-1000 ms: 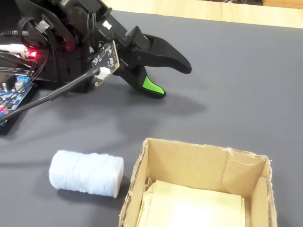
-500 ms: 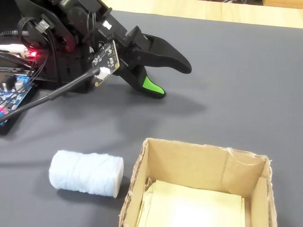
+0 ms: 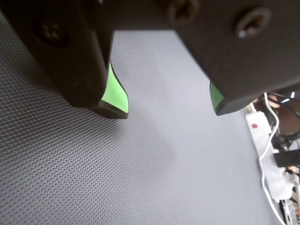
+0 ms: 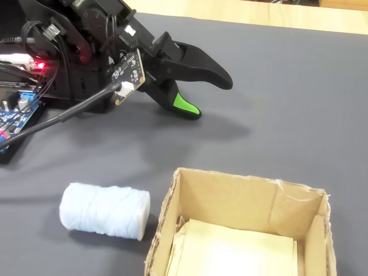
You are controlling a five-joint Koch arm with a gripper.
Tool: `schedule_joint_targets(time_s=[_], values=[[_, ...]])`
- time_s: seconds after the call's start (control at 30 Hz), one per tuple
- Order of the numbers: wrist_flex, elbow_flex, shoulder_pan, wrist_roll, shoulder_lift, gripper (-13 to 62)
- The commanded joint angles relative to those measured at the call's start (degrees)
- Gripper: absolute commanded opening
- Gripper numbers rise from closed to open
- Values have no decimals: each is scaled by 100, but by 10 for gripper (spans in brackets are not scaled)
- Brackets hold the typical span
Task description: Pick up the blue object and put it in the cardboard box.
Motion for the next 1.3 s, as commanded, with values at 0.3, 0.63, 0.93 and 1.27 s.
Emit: schedule_joint_targets(time_s=[0.3, 0.63, 0.93, 1.27], values=[[589, 211, 35, 167, 492, 341], [606, 211, 79, 132, 483, 341], [615, 211, 70, 132, 483, 341], [589, 211, 88, -624, 483, 339]])
